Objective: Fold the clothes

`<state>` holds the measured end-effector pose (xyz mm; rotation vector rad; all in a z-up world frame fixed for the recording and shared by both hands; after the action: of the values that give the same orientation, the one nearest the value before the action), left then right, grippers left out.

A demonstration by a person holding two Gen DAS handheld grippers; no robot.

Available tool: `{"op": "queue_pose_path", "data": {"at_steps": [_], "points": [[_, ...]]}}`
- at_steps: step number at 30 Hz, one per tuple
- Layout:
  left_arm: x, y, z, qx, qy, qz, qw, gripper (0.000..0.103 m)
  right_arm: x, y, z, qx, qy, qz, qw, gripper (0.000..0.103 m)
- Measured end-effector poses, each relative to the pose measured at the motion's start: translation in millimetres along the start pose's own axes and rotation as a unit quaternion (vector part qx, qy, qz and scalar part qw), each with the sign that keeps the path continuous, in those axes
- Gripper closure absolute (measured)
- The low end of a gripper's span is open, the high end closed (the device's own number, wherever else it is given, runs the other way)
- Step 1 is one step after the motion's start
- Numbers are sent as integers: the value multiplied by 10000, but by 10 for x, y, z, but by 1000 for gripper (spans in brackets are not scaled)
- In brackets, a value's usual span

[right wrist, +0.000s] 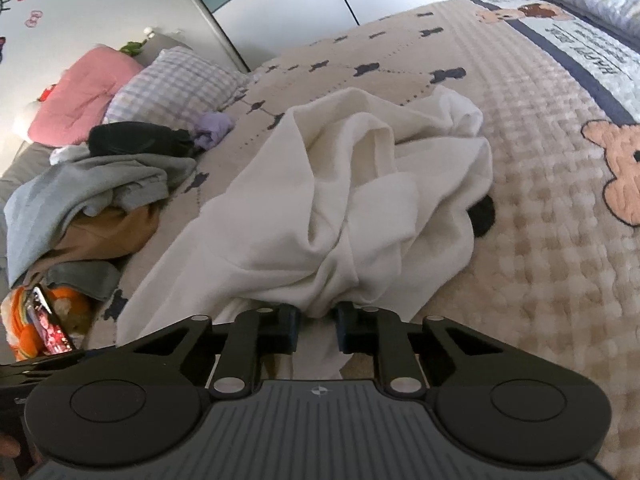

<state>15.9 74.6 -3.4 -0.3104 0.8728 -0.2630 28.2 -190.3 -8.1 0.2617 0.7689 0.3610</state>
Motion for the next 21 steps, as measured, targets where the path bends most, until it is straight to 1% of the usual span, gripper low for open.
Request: {"op": "queue_pose_path", "data": {"at_steps": [4,10,15,20,21], "points": [[-18,-3,21,53,-49,60,10000,40,-57,68,37,-16,-125,179,9998,84],[-78,17,80,16,-157,35,9999,38,-163,252,93,-172,-277,597,9977,85],[-179,34,164,-103,-354,-155,9992,37,-198,486,80,-455,-267,974,9938,86],[-278,-17,245,-109,-556,-423,9975,37,-181,761,-6,-858,-99,1362,9869,87],[-288,-33,257,-97,-594,-463,9971,37,-167,819,-40,-940,-29,1470,9847,98]]}}
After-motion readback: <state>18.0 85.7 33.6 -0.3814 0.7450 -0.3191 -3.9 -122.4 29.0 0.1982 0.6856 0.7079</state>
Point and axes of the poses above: each gripper's, at about its wrist camera, not at the fingertips, and x roughly the way its jaws point, y to its left, z to its top, the point moved 5 cm from there along x, roughly the way its jaws point, and after that the axes turned 10 degrees about -x, right-handed, at the moved point
